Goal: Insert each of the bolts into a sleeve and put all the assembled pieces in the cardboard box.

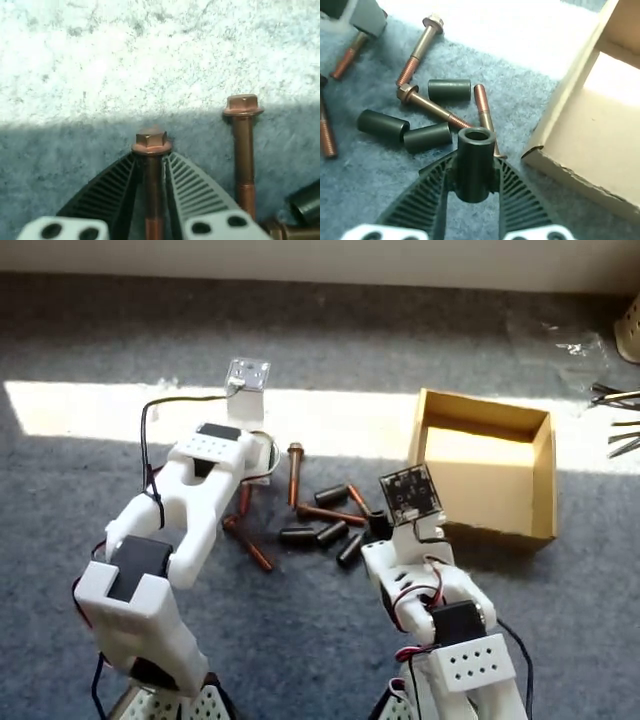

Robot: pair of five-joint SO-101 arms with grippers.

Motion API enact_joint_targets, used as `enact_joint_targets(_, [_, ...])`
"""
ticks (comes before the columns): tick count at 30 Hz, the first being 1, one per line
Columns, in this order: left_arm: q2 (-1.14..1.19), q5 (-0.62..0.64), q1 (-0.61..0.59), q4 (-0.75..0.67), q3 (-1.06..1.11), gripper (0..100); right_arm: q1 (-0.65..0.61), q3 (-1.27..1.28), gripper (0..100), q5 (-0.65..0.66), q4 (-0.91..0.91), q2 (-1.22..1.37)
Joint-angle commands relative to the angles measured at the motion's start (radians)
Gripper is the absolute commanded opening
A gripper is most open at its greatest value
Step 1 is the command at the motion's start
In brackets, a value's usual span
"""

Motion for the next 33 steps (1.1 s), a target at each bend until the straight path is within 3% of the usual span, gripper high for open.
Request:
enact_joint_targets(1, [-0.061, -0.038, 0.047, 0.043, -0.097, 0, -0.05, 0.03, 0.5, 0.0, -0.117, -0.015])
enact_joint_targets(9, [-0.309, -0.044, 0.148, 0.13, -0.102, 0, -0.13, 0.154, 0.5, 0.14, -0.302, -0.015])
enact_joint_targets(14, [-0.501, -0.147, 0.206, 0.219, -0.101, 0, -0.127, 0.162, 0.5, 0.077, -0.329, -0.015])
enact_joint_targets(21, [-0.766, -0.153, 0.2, 0.239, 0.027, 0, -0.128, 0.157, 0.5, -0.097, -0.329, -0.016])
enact_joint_targets(33, [-1.277, -0.239, 0.208, -0.005, 0.444, 0, -0.289, 0.059, 0.5, -0.127, -0.338, -0.016])
